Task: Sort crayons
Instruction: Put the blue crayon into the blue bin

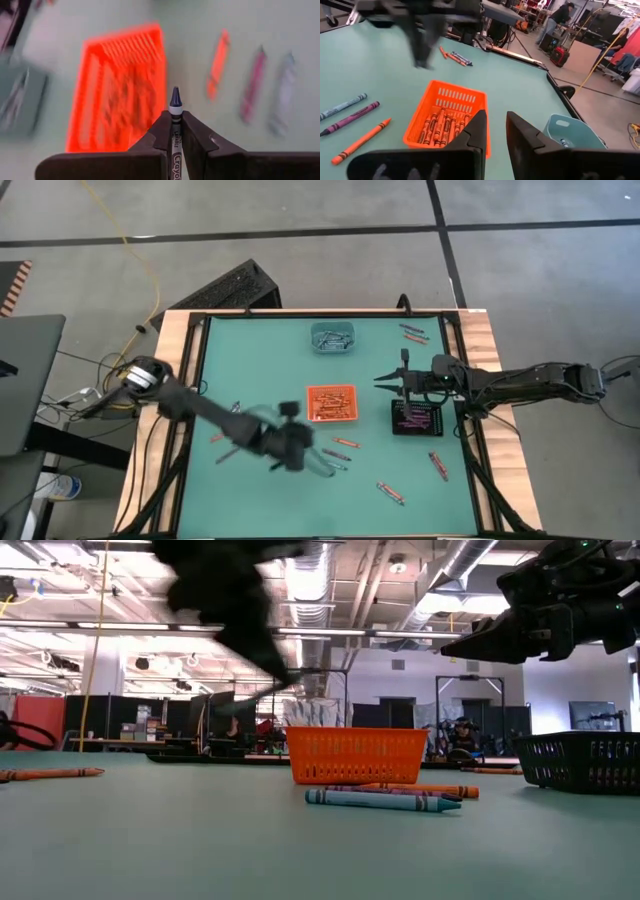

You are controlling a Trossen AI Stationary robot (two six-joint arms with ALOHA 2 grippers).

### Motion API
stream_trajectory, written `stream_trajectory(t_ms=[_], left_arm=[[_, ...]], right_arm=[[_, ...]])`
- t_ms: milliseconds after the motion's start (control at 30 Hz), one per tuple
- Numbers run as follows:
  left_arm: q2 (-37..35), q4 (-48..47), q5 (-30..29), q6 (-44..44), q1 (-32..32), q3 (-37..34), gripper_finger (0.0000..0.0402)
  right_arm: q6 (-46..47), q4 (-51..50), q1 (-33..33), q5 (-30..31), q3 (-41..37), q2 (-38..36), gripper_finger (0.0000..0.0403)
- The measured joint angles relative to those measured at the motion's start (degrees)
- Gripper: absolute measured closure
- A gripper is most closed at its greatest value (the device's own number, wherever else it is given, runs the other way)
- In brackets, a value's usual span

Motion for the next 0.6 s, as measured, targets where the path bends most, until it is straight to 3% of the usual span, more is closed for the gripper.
stream_trajectory(t_ms=[100, 233, 433, 600], left_arm=[[0.16, 8.87, 8.11, 8.89, 9.18, 0.02, 0.039], [0.24, 17.46, 15.5, 13.54, 20.77, 0.0, 0.039], [0.24, 26.09, 24.25, 15.35, 35.05, 0.0, 0.039], [0.24, 26.87, 28.41, 13.63, 43.15, 0.02, 0.0391]], right_arm=[[-0.17, 0.0, 0.0, 0.0, 0.0, -0.02, 0.0332], [-0.73, -0.21, 0.0, 0.0, 0.0, -0.01, 0.0332], [-2.03, -0.46, 0.0, 0.0, 0.0, 0.0, 0.0332], [-4.62, -0.55, -0.02, 0.0, 0.0, 0.0, 0.0332]])
